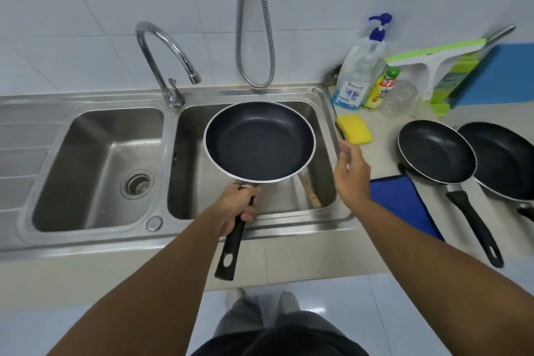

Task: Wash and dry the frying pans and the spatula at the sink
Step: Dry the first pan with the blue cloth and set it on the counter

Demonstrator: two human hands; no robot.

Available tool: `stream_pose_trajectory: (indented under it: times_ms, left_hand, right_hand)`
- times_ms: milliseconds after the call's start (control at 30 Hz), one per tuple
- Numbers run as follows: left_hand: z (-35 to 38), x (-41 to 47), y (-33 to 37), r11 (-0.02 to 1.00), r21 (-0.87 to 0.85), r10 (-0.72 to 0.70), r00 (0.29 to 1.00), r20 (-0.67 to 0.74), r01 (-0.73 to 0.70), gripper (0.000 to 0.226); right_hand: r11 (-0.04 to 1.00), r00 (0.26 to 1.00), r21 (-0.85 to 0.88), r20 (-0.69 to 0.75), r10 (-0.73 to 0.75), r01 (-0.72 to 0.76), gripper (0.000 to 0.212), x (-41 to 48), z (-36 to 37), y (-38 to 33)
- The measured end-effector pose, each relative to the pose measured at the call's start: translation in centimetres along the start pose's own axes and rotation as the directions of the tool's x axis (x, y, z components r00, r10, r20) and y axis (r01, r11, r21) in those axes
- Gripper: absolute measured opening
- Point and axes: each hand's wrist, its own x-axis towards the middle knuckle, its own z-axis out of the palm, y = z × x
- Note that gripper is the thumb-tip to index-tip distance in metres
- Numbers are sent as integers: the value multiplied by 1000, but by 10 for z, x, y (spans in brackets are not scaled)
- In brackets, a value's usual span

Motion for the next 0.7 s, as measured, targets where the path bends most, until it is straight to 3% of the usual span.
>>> stream_pose_trajectory:
  times_ms: [67, 133, 200, 267, 367, 567, 633, 700]
  left_hand:
    - [14, -1, -10, 1000, 3, -1, 1000, -14, 1, 21]
    - [26, -2, -19, 1000, -11, -19, 1000, -15, 19, 22]
    - [37, -5, -25, 999, -29, -27, 999, -16, 27, 19]
    - [48, -8, -31, 1000, -24, -15, 1000, -19, 15, 16]
    - [62, -14, -37, 1000, -14, 6, 1000, -24, -6, 15]
    - [85, -25, -46, 1000, 3, 24, 999, -32, -24, 9]
    - [92, -29, -49, 1000, 4, 24, 999, -30, -23, 8]
    - [97, -32, -50, 1000, 5, 29, 999, -20, -28, 9]
  right_hand:
    - [995, 990, -82, -122, -74, 64, 33, -12, -35, 37]
    - [947, 994, -312, -40, -97, 80, 37, -23, -64, 79]
    - [783, 991, -620, 130, 28, 59, 62, -35, -84, 115]
    - [628, 968, -776, 196, 154, 58, 85, -45, -93, 135]
    - [589, 963, -803, 222, 151, 93, 85, -48, -92, 143]
    - [599, 966, -795, 216, 139, 92, 61, -45, -83, 144]
    - [662, 967, -746, 215, 136, 73, 59, -43, -83, 143]
    - [794, 980, -608, 157, 120, 0, 54, -43, -85, 136]
